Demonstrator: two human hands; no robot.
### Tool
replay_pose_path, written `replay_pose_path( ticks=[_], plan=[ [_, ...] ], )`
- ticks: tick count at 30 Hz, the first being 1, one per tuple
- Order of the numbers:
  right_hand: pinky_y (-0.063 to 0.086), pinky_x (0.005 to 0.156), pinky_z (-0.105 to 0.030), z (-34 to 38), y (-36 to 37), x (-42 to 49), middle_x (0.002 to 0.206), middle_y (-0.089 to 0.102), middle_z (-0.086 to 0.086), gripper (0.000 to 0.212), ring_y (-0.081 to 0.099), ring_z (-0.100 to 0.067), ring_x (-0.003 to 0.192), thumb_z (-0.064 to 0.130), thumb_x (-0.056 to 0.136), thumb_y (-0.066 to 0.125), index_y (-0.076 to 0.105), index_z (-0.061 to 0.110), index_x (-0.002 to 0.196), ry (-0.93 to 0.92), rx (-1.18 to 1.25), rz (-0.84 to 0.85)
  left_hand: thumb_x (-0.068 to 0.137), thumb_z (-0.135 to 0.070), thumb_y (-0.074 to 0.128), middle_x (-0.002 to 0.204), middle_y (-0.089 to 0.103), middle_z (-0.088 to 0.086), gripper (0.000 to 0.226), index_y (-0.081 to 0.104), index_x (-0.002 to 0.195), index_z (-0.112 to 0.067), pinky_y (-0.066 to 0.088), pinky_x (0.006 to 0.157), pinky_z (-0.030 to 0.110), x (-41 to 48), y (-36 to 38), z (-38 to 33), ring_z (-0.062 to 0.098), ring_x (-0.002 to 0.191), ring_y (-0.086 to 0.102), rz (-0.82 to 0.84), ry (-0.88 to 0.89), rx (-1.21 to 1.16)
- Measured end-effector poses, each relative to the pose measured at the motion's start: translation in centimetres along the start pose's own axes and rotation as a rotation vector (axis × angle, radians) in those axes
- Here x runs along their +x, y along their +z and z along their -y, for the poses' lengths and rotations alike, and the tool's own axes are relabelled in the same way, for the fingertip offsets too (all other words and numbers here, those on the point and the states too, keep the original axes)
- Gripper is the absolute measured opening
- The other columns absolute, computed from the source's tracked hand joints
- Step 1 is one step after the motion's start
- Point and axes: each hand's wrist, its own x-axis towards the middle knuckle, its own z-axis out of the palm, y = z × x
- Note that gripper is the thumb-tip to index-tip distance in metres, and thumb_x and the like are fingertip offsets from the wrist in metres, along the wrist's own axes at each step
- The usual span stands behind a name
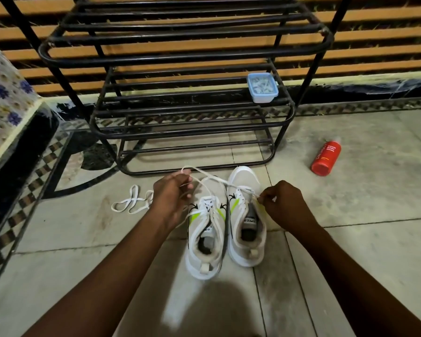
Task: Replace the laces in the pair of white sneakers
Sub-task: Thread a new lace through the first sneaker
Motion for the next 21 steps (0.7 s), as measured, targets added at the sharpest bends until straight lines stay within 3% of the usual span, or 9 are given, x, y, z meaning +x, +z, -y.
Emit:
replay_pose_path(
  ticks=[4, 7, 10, 13, 15, 18, 21],
  plan=[
    [0.043, 0.073, -0.022, 1.3, -0.1, -0.2, 0.073, 0.074, 0.010, 0.020, 0.068, -0.013, 0.082, 0.015, 0.081, 0.076, 0.078, 0.029, 0.068, 0.127, 0.392, -0.021, 0.090, 0.001, 0.073, 0.103, 0.076, 0.011, 0.032, 0.063, 0.119, -0.008, 0.053, 0.064, 0.021, -0.3, 0.4, 0.3, 0.010, 0.077, 0.071, 0.085, 0.134, 0.366],
    [0.051, 0.071, -0.031, 2.4, 0.0, -0.2, 0.067, 0.074, 0.002, 0.019, 0.068, -0.015, 0.070, 0.009, 0.080, 0.076, 0.076, 0.022, 0.066, 0.160, 0.655, -0.008, 0.086, 0.006, 0.072, 0.099, 0.070, 0.012, 0.033, 0.065, 0.113, -0.010, 0.058, 0.081, 0.035, -1.0, -0.5, 1.0, 0.018, 0.085, 0.068, 0.154, 0.231, 0.648],
    [0.047, 0.057, -0.021, 3.5, 0.6, -0.3, 0.069, 0.074, -0.006, 0.012, 0.067, -0.013, 0.064, 0.005, 0.082, 0.075, 0.074, 0.013, 0.073, 0.177, 0.790, 0.016, 0.065, -0.008, 0.077, 0.095, 0.068, 0.005, 0.042, 0.072, 0.105, -0.020, 0.057, 0.083, 0.036, -2.6, -1.8, 1.8, 0.014, 0.080, 0.062, 0.257, 0.271, 0.890],
    [0.052, 0.067, -0.029, 4.2, 1.4, -0.3, 0.067, 0.073, 0.000, 0.009, 0.066, -0.012, 0.066, 0.012, 0.080, 0.080, 0.076, 0.014, 0.072, 0.156, 0.712, -0.023, 0.059, -0.019, 0.086, 0.101, 0.063, 0.000, 0.049, 0.069, 0.104, -0.030, 0.053, 0.078, 0.026, -3.7, -2.9, 2.9, 0.013, 0.081, 0.062, 0.319, 0.304, 1.100],
    [0.052, 0.075, -0.032, 4.6, 1.8, -0.4, 0.064, 0.072, 0.005, 0.014, 0.068, -0.013, 0.070, 0.015, 0.078, 0.081, 0.075, 0.021, 0.067, 0.159, 0.616, -0.060, 0.067, -0.020, 0.089, 0.099, 0.061, -0.001, 0.041, 0.068, 0.102, -0.024, 0.050, 0.078, 0.023, -3.7, -3.3, 3.6, 0.013, 0.084, 0.061, 0.264, 0.400, 1.203],
    [0.051, 0.075, -0.027, 5.3, 2.3, -0.6, 0.059, 0.068, 0.012, 0.024, 0.068, -0.012, 0.072, 0.014, 0.079, 0.077, 0.071, 0.029, 0.062, 0.146, 0.539, -0.087, 0.074, -0.022, 0.084, 0.092, 0.067, -0.002, 0.027, 0.070, 0.096, -0.017, 0.052, 0.078, 0.026, -3.9, -3.5, 3.8, 0.012, 0.082, 0.064, 0.189, 0.443, 1.186],
    [0.048, 0.070, -0.023, 6.2, 2.8, -0.8, 0.061, 0.068, 0.013, 0.020, 0.066, -0.004, 0.067, 0.015, 0.081, 0.077, 0.072, 0.029, 0.067, 0.075, 0.502, -0.072, 0.078, -0.020, 0.074, 0.086, 0.072, 0.002, 0.017, 0.073, 0.091, -0.010, 0.056, 0.078, 0.032, -4.1, -3.6, 3.9, 0.012, 0.078, 0.069, 0.157, 0.450, 1.143]
  ],
)
